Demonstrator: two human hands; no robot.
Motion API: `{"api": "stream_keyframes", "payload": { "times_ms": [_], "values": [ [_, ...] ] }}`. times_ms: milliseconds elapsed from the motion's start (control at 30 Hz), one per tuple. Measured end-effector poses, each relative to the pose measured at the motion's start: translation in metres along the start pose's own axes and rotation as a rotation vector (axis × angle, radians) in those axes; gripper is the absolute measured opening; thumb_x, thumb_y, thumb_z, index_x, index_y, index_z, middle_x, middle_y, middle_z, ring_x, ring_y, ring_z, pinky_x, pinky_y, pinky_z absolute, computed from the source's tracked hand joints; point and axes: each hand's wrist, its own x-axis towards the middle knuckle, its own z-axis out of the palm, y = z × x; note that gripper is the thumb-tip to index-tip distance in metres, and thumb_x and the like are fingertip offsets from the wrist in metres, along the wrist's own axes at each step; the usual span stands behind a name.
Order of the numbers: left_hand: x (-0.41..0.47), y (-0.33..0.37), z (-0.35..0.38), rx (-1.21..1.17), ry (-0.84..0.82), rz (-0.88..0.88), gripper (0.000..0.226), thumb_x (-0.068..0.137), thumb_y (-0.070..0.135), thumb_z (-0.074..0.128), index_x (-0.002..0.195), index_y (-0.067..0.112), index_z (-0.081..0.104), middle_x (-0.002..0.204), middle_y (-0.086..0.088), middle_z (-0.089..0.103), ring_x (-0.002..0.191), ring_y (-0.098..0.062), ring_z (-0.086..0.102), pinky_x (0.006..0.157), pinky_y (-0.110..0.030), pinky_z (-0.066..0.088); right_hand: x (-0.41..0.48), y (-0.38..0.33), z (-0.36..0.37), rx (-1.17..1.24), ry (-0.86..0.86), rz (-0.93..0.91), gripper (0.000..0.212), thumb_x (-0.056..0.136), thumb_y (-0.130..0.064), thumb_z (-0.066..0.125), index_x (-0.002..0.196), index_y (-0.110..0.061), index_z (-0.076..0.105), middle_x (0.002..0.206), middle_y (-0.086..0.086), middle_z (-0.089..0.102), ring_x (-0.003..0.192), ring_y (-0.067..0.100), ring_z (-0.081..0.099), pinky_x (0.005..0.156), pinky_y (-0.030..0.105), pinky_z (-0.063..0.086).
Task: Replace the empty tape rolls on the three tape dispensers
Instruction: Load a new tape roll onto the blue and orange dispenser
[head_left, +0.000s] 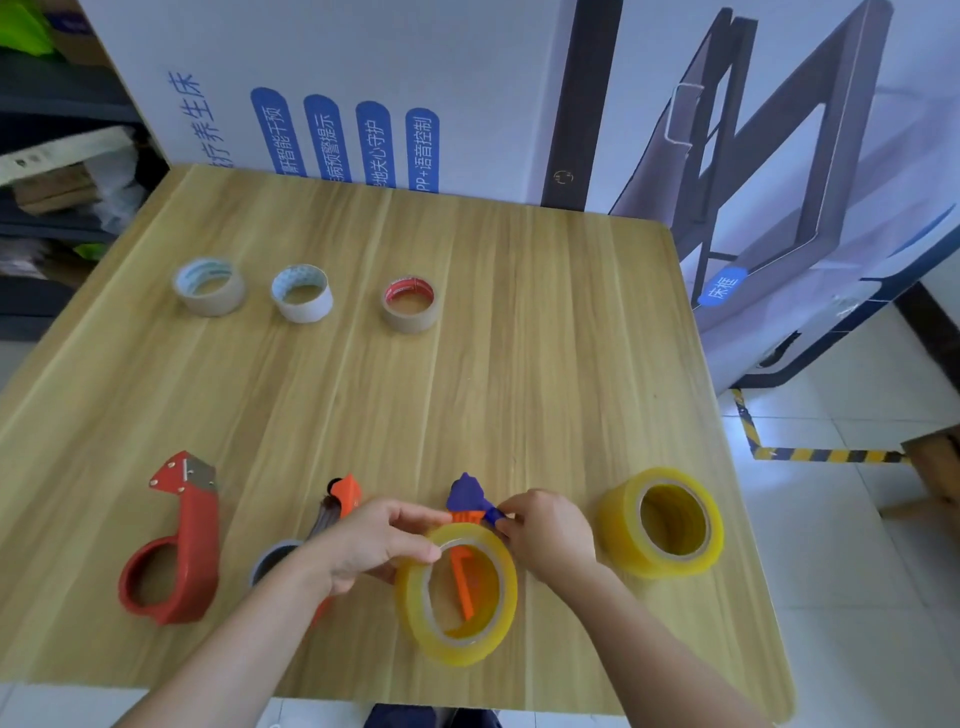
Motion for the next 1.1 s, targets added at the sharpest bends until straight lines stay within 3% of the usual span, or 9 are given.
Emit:
{"api": "stream_keyframes", "payload": {
  "times_ms": [267, 400, 500, 600, 733, 833, 933, 1033, 1100],
  "values": [
    [0.03, -0.027, 0.023, -0.063, 0.11, 0.069, 0.041, 0.078, 0.006, 0.075, 0.111, 0.028, 0.069, 0.11, 0.003, 0.07, 0.107, -0.009, 0.061, 0.081, -0.015, 0.045, 0.002, 0.009, -0.003, 0.176, -0.051, 0.079, 0.023, 0.092, -0.031, 0.056, 0.108, -0.03, 0.073, 0.105, -0.006, 0.072, 0.097, 0.017, 0.066, 0.079, 0.034, 0.057],
    [0.041, -0.041, 0.021, 0.065, 0.266, 0.11, 0.034, 0.087, 0.008, 0.066, 0.114, 0.028, 0.065, 0.116, 0.003, 0.056, 0.114, -0.016, 0.054, 0.101, -0.031, 0.043, -0.002, 0.005, 0.001, 0.16, -0.06, 0.052, 0.03, 0.087, -0.047, 0.058, 0.109, -0.029, 0.068, 0.1, -0.006, 0.071, 0.091, 0.017, 0.066, 0.073, 0.034, 0.057],
    [0.048, -0.043, 0.021, 0.282, 0.365, 0.15, 0.035, 0.088, 0.015, 0.065, 0.12, 0.028, 0.063, 0.114, 0.006, 0.056, 0.11, -0.015, 0.056, 0.098, -0.03, 0.044, -0.008, -0.001, 0.01, 0.088, -0.08, 0.039, 0.046, 0.076, -0.057, 0.065, 0.111, -0.028, 0.06, 0.097, -0.006, 0.063, 0.081, 0.016, 0.062, 0.06, 0.028, 0.048],
    [0.052, -0.046, 0.022, 0.389, 0.412, 0.154, 0.041, 0.085, 0.018, 0.068, 0.125, 0.027, 0.061, 0.118, 0.006, 0.057, 0.108, -0.015, 0.056, 0.094, -0.029, 0.046, -0.012, -0.009, 0.023, -0.011, -0.085, 0.04, 0.054, 0.076, -0.054, 0.068, 0.118, -0.025, 0.05, 0.101, -0.005, 0.057, 0.087, 0.018, 0.06, 0.061, 0.029, 0.046],
    [0.053, -0.049, 0.023, 0.349, 0.404, 0.162, 0.042, 0.085, 0.019, 0.068, 0.126, 0.026, 0.06, 0.118, 0.008, 0.057, 0.109, -0.014, 0.056, 0.097, -0.03, 0.046, -0.018, -0.018, 0.038, 0.001, -0.032, 0.071, 0.041, 0.084, -0.038, 0.06, 0.118, -0.02, 0.044, 0.106, 0.0, 0.06, 0.088, 0.022, 0.063, 0.06, 0.03, 0.043],
    [0.047, -0.048, 0.021, 0.19, 0.381, 0.166, 0.037, 0.088, 0.027, 0.066, 0.125, 0.025, 0.06, 0.12, 0.008, 0.062, 0.11, -0.009, 0.058, 0.098, -0.028, 0.045, -0.018, -0.017, 0.04, 0.019, 0.026, 0.071, 0.027, 0.085, -0.023, 0.053, 0.11, -0.018, 0.046, 0.1, 0.002, 0.063, 0.076, 0.024, 0.057, 0.06, 0.03, 0.043],
    [0.031, -0.036, 0.016, -0.108, 0.425, 0.22, 0.033, 0.092, 0.043, 0.055, 0.117, 0.025, 0.065, 0.114, 0.009, 0.066, 0.1, -0.002, 0.06, 0.082, -0.018, 0.043, -0.018, -0.015, 0.031, 0.079, 0.073, 0.051, 0.025, 0.086, -0.028, 0.054, 0.108, -0.02, 0.047, 0.09, -0.001, 0.066, 0.073, 0.023, 0.058, 0.059, 0.03, 0.044],
    [0.019, -0.019, 0.01, -0.513, 0.438, 0.245, 0.04, 0.093, 0.049, 0.044, 0.109, 0.022, 0.068, 0.111, -0.004, 0.07, 0.099, -0.018, 0.065, 0.079, -0.033, 0.049, -0.02, -0.024, 0.01, 0.356, 0.074, 0.016, 0.028, 0.083, -0.036, 0.062, 0.105, -0.023, 0.05, 0.086, -0.005, 0.066, 0.076, 0.018, 0.061, 0.062, 0.032, 0.049],
    [0.01, -0.007, 0.005, -0.715, 0.29, 0.255, 0.043, 0.09, 0.049, 0.049, 0.116, 0.019, 0.066, 0.114, -0.008, 0.07, 0.103, -0.027, 0.066, 0.082, -0.04, 0.052, -0.022, -0.034, -0.008, 0.575, 0.06, -0.049, 0.027, 0.081, -0.027, 0.068, 0.103, -0.021, 0.055, 0.089, -0.005, 0.067, 0.082, 0.017, 0.064, 0.074, 0.038, 0.055]
  ]
}}
